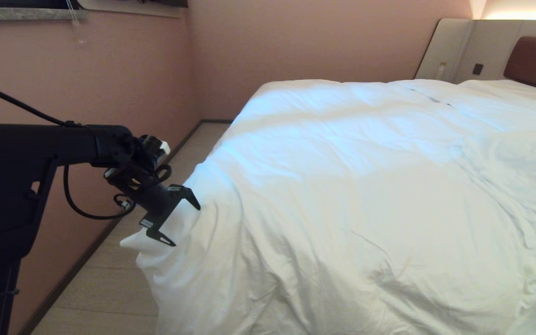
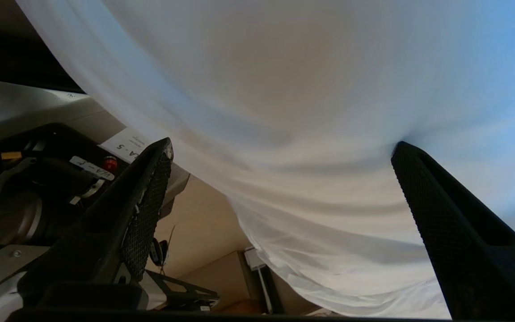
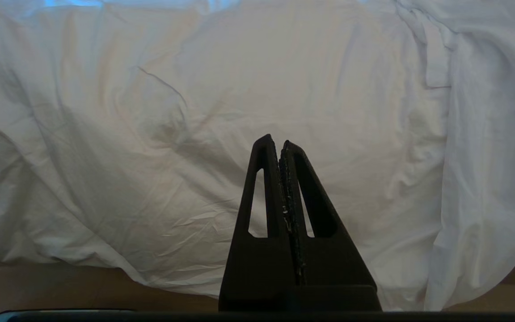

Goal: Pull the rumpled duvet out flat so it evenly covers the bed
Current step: Flatten the corners of the folded blanket

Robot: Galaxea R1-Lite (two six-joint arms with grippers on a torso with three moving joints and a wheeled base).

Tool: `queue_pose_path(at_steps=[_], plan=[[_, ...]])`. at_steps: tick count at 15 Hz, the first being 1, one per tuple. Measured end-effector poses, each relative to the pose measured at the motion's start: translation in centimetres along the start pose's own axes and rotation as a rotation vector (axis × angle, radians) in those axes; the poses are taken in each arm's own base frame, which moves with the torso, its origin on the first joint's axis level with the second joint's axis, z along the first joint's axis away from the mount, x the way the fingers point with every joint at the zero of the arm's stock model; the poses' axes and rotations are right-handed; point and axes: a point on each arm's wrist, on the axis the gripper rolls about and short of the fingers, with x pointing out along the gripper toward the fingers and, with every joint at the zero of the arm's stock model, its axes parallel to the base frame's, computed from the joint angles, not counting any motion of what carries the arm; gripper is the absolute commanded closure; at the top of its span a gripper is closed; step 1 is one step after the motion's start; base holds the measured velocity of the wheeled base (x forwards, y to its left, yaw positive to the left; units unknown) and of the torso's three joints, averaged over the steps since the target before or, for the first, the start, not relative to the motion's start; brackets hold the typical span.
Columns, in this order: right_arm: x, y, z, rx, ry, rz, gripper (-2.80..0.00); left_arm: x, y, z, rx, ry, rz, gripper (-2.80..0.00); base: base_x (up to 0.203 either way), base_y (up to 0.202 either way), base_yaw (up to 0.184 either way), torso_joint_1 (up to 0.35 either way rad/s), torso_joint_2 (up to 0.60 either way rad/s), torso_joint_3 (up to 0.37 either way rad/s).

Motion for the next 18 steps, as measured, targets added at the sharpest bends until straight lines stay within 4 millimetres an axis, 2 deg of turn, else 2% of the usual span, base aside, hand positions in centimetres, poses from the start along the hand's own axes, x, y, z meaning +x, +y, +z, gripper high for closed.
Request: queue_pose_path(at_steps=[4, 18], plan=[[0.0, 0.0, 0.0, 0.000, 0.000, 0.000, 0.00, 0.9, -0.6, -0.2, -0.008, -0.016, -0.023, -2.80, 0.000, 0.000, 0.000, 0.000, 0.00, 0.000], [0.0, 0.0, 0.0, 0.000, 0.001, -0.001, 0.00, 3.5, -0.9, -0.6, -0.006, -0.073, 0.023, -2.80, 0.000, 0.000, 0.000, 0.000, 0.00, 0.000]])
